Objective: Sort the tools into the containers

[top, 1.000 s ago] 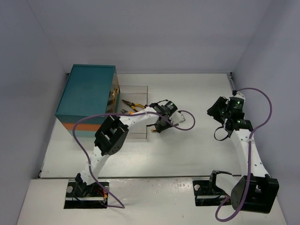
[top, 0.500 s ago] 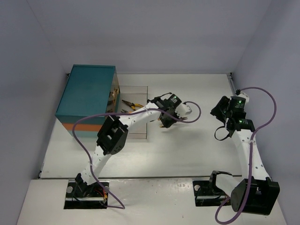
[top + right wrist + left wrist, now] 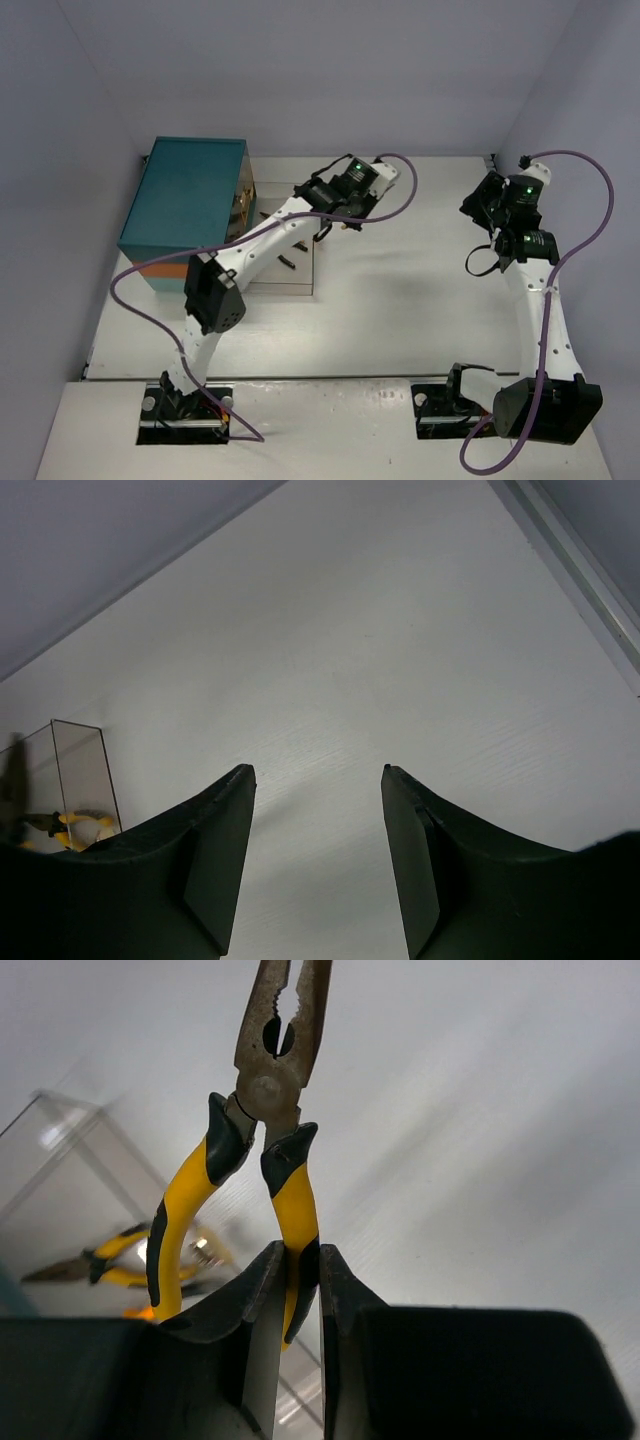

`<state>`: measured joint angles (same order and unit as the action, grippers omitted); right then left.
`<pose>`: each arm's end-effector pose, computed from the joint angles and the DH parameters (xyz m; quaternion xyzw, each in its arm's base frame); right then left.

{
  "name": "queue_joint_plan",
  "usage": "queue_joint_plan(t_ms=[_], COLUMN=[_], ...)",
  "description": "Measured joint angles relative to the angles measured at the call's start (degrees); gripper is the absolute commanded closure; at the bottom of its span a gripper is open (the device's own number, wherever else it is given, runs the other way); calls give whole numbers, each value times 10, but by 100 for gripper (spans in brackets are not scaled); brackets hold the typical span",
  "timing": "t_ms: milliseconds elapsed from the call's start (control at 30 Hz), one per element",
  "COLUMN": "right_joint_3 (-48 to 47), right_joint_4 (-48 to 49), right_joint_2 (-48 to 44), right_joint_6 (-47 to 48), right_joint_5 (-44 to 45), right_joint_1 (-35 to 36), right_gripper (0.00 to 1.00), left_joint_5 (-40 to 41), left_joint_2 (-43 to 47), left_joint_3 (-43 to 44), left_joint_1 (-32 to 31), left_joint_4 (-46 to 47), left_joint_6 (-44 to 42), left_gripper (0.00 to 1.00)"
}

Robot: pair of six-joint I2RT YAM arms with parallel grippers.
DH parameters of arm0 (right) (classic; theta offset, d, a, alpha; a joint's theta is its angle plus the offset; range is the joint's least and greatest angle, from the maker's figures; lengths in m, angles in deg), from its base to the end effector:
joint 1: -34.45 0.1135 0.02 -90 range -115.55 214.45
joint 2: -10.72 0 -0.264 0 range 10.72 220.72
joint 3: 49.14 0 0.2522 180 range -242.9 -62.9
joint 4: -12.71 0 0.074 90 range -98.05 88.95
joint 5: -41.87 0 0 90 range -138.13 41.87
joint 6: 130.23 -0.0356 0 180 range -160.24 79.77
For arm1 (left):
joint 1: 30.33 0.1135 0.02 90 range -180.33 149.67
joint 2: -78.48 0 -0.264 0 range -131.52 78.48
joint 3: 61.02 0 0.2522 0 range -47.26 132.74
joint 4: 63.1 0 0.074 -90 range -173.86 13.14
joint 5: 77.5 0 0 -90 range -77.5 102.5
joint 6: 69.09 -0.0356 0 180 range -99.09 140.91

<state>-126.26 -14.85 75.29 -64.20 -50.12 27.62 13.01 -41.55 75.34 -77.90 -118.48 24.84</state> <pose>0.2570 -0.0295 0.3783 0.2005 0.7676 0.1043 0.5998 0.3236 -0.3535 0.3439 0.3338 0.8388 -0.1832 0.3891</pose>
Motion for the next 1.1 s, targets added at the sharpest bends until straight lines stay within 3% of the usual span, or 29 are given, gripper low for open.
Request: queue_joint_plan(t_ms=[300,533,633,733,833,933,1100], right_joint_3=[31,37,37,38,38,38,42], right_joint_4=[2,12,26,34,42,56,84], right_joint_2=[14,42,66,86,105,132,193], right_joint_6=[0,-4,-8,-11,-11,-10,-11], right_joint_5=[-29,-27,-27,-28,-28,-30,-43], right_joint_1=[21,106,152,185,217,248,292], right_gripper=[50,50,50,49,49,49,50], left_joint_5=[148,169,169,169,172,174,176], left_joint_2=[197,217,185,165,164,172,204], left_joint_3=[-199,-386,-408,-411,-411,-411,-410], left_joint_1=[79,79,76,76,76,76,76], left_joint_4=[24,79,93,106,125,136,136], left_joint_6=[130,211,230,242,251,249,226], left_gripper=[100,100,85,55,36,29,27])
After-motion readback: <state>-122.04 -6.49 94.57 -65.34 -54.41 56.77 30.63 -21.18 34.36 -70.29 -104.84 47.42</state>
